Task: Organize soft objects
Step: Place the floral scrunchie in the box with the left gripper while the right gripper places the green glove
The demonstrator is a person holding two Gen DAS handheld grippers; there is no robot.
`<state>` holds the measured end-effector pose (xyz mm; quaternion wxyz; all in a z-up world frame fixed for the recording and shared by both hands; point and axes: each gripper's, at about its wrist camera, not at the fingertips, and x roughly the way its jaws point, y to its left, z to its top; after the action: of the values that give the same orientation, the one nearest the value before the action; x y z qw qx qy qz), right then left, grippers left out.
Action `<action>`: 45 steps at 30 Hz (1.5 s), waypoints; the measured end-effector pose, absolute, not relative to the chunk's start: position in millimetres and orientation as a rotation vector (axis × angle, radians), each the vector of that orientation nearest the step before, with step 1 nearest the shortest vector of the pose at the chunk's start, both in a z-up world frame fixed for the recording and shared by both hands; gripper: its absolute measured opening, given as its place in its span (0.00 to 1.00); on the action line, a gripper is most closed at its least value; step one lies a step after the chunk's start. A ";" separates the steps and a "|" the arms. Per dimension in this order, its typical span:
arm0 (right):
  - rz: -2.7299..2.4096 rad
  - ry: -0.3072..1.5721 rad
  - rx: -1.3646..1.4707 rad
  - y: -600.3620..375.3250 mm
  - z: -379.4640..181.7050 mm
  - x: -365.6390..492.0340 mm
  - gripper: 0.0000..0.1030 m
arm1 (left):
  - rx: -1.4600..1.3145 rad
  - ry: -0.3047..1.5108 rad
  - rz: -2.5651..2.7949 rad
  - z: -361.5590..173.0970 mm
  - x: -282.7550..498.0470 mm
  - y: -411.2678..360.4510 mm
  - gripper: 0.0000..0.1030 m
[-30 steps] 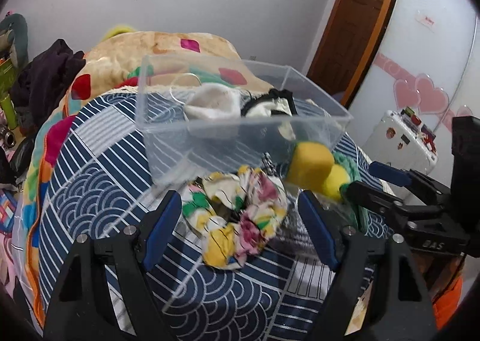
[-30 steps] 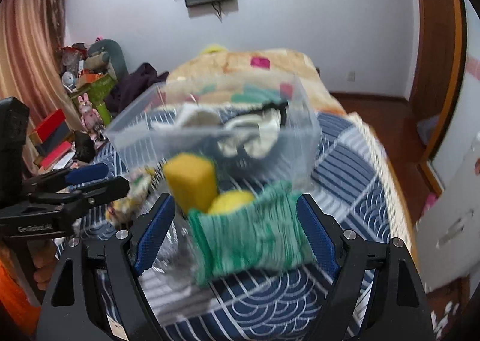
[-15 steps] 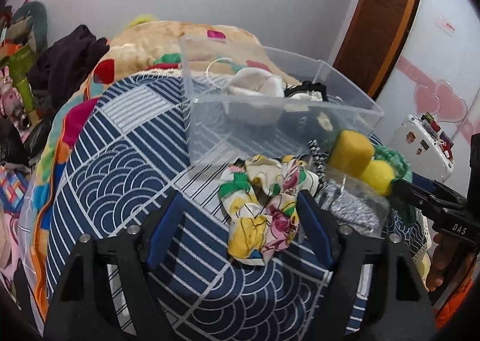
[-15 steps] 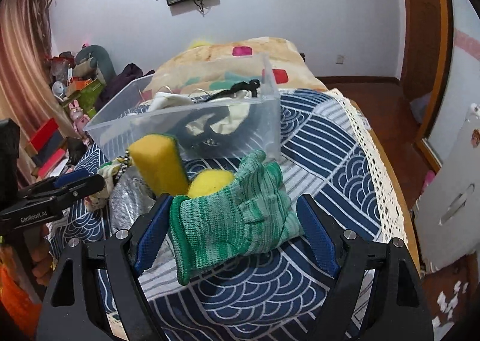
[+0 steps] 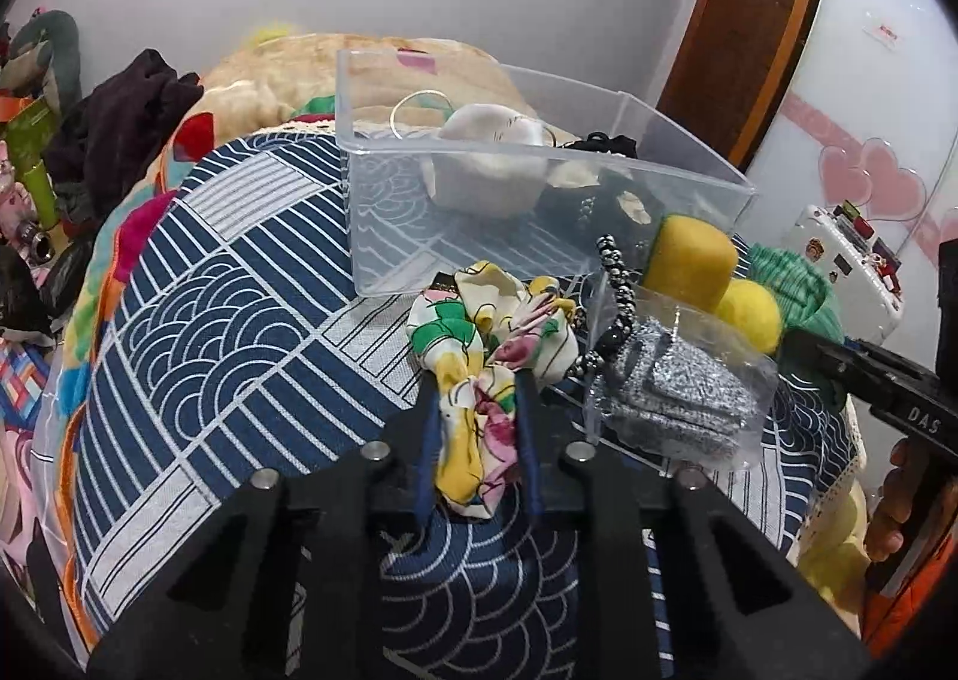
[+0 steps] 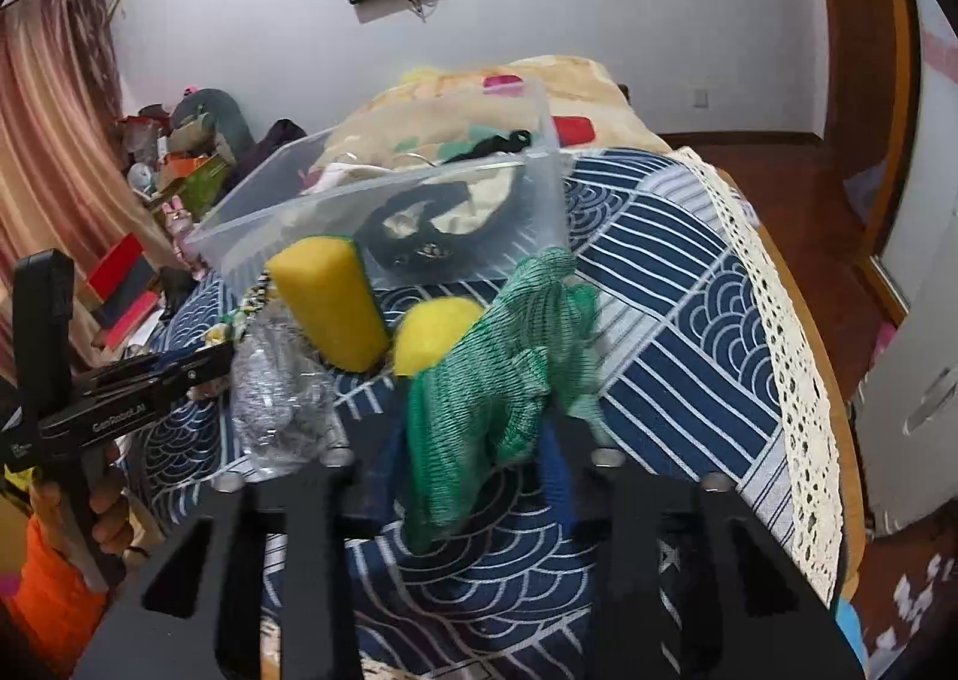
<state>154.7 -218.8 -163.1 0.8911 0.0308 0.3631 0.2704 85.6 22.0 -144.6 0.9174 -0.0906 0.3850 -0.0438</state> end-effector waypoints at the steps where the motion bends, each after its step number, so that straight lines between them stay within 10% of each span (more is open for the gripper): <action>1: 0.564 0.751 0.072 -218.2 -161.1 154.1 0.27 | -0.183 0.787 -0.089 -143.0 83.8 21.1 0.20; 26: 0.615 0.501 0.026 -187.6 -87.4 163.7 0.25 | -0.187 0.527 -0.079 -45.1 68.8 42.1 0.18; 45: 0.589 0.568 -0.019 -140.7 -95.8 217.7 0.25 | -0.122 0.589 -0.015 -64.8 149.6 37.1 0.18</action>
<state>217.7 -140.7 -95.8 0.9174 -0.0091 0.2761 0.2865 149.6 37.1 -64.8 0.9551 -0.0600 0.2902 -0.0071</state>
